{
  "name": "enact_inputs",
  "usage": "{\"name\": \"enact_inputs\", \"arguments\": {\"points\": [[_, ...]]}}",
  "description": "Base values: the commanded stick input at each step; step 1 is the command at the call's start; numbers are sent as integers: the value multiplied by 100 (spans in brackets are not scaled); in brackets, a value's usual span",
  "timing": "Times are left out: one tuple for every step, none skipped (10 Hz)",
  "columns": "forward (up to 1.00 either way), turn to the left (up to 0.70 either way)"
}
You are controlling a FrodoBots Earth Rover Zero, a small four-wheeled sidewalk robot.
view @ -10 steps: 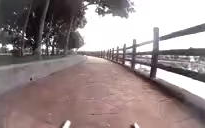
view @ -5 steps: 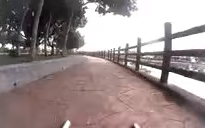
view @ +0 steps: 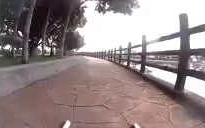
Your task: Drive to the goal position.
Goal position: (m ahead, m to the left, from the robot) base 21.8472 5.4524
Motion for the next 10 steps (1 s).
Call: {"name": "enact_inputs", "arguments": {"points": [[100, 0], [100, 0], [100, 0], [100, 0], [100, 0], [100, -13], [100, -40], [100, -25], [100, -11], [100, 0]]}}
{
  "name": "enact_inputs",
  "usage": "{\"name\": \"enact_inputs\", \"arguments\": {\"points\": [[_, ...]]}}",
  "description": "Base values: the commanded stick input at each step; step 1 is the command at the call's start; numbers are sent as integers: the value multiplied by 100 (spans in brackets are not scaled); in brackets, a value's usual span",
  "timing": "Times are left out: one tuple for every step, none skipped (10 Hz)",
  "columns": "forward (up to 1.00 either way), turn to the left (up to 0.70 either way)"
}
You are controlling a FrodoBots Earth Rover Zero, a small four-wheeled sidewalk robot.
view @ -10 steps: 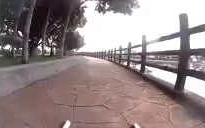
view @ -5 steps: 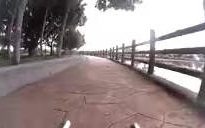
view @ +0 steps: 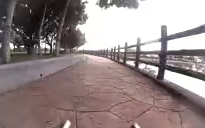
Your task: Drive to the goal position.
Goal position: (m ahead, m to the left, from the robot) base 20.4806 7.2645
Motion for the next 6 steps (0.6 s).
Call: {"name": "enact_inputs", "arguments": {"points": [[100, 0], [100, 0], [100, 0], [100, 0], [100, 0], [100, 0]]}}
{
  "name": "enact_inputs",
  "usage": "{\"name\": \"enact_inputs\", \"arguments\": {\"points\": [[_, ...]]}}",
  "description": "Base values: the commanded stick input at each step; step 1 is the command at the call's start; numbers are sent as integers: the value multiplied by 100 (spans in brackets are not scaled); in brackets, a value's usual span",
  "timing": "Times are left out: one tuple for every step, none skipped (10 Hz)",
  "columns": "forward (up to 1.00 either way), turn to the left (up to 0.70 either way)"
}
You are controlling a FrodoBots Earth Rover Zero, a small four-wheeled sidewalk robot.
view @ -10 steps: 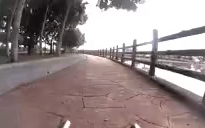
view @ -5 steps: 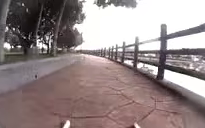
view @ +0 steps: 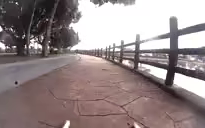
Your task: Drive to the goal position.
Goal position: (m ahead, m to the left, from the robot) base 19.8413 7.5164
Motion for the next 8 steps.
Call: {"name": "enact_inputs", "arguments": {"points": [[100, 0], [100, 0], [100, 0], [100, 0], [100, 3], [100, 5], [100, 9], [100, 24]]}}
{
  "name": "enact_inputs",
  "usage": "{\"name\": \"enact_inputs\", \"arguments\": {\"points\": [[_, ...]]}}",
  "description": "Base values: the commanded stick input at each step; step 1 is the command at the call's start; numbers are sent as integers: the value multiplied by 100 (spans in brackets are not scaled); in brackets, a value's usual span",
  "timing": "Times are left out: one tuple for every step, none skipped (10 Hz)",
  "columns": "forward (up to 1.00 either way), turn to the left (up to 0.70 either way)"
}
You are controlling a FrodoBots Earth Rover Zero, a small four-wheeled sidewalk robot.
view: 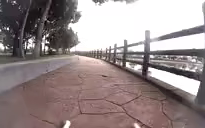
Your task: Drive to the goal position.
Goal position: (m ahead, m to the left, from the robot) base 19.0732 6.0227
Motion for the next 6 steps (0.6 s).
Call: {"name": "enact_inputs", "arguments": {"points": [[100, 40], [100, 40], [100, 40], [100, 39], [100, 24], [100, 11]]}}
